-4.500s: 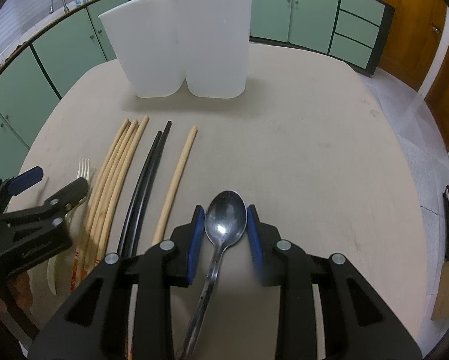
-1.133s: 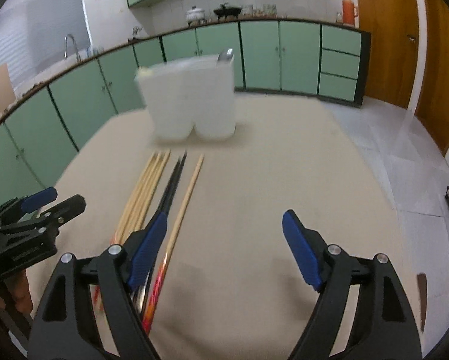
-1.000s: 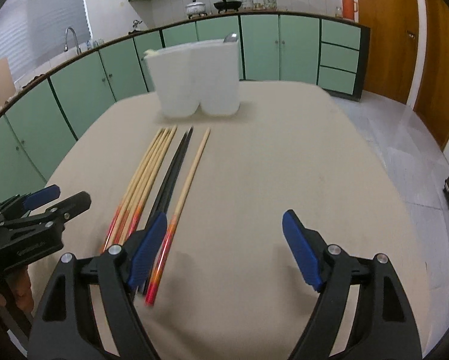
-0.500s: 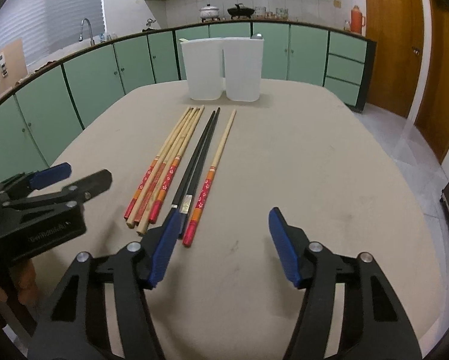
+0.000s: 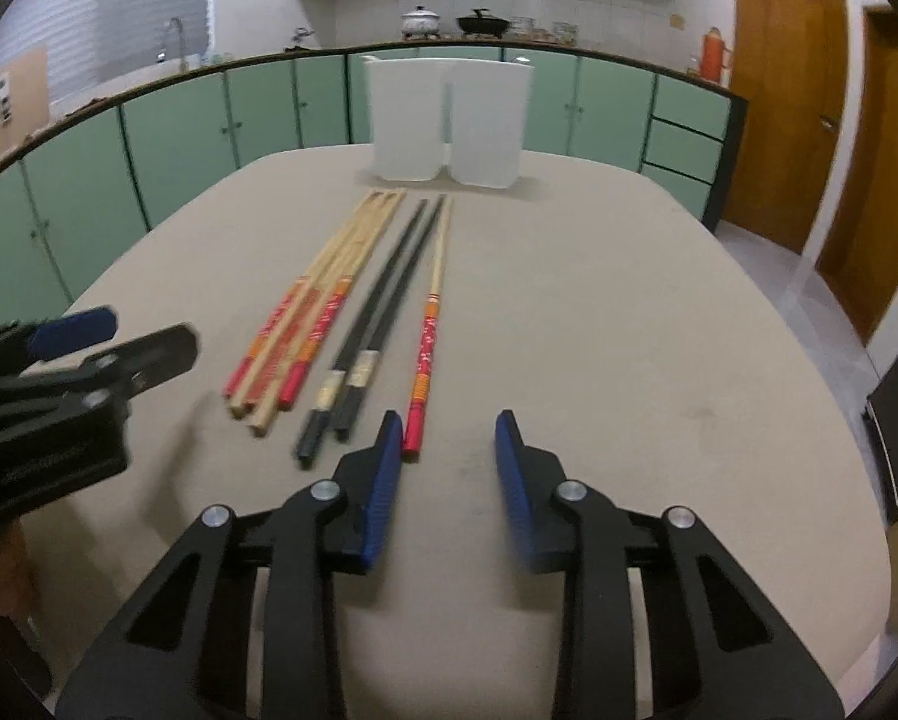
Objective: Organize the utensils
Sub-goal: 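Move the right gripper back over the row of chopsticks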
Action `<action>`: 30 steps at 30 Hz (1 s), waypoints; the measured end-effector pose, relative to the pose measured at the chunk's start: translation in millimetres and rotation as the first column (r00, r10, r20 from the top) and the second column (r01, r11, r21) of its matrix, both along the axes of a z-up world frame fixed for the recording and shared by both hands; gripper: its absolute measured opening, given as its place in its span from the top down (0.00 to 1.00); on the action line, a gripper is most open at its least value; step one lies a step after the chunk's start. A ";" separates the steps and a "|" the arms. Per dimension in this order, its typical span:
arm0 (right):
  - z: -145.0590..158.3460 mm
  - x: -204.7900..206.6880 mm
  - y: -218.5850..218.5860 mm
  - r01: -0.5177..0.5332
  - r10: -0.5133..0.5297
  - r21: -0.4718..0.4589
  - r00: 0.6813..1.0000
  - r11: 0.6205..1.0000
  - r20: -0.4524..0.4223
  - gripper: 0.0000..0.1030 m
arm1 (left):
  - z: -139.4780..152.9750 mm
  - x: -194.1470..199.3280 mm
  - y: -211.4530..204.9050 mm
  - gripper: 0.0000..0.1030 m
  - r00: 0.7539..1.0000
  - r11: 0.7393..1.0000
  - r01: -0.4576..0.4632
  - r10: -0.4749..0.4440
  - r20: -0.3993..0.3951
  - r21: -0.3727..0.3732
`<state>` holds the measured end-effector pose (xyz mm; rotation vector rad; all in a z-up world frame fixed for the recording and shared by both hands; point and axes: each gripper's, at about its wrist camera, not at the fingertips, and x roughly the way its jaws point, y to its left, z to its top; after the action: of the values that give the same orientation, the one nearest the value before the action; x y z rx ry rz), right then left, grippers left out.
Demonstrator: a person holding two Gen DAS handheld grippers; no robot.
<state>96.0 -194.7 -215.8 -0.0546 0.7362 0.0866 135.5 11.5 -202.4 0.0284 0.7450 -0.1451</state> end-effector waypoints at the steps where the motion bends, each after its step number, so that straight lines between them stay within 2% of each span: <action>1: 0.6 1.4 -3.6 0.011 -0.011 0.009 1.000 1.000 -0.004 0.70 | -1.0 0.2 -1.3 0.29 1.000 1.000 0.005 -0.005 -0.008 -0.001; 7: -0.6 0.1 -10.0 0.011 -0.011 0.020 1.000 1.000 -0.007 0.70 | -4.6 0.4 -9.4 0.29 0.999 1.000 0.018 -0.018 -0.034 -0.011; 13: 0.0 1.0 -14.1 0.015 -0.015 0.039 1.000 0.999 -0.010 0.70 | -10.7 4.9 -15.0 0.34 0.998 1.000 0.012 -0.012 -0.054 0.006; 23: -1.0 -0.3 -15.1 0.012 -0.012 0.047 1.000 0.999 -0.010 0.70 | -15.1 9.4 -15.8 0.38 0.997 1.000 -0.023 0.023 -0.069 0.003; 30: -1.1 1.1 -13.1 0.007 -0.006 0.049 1.000 0.999 -0.011 0.71 | -16.4 10.9 -22.2 0.41 0.997 0.999 -0.032 0.034 -0.074 0.028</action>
<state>97.1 -207.8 -217.0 -0.0054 0.7444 0.0989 146.4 -10.7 -218.7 0.0359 0.8218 -0.1050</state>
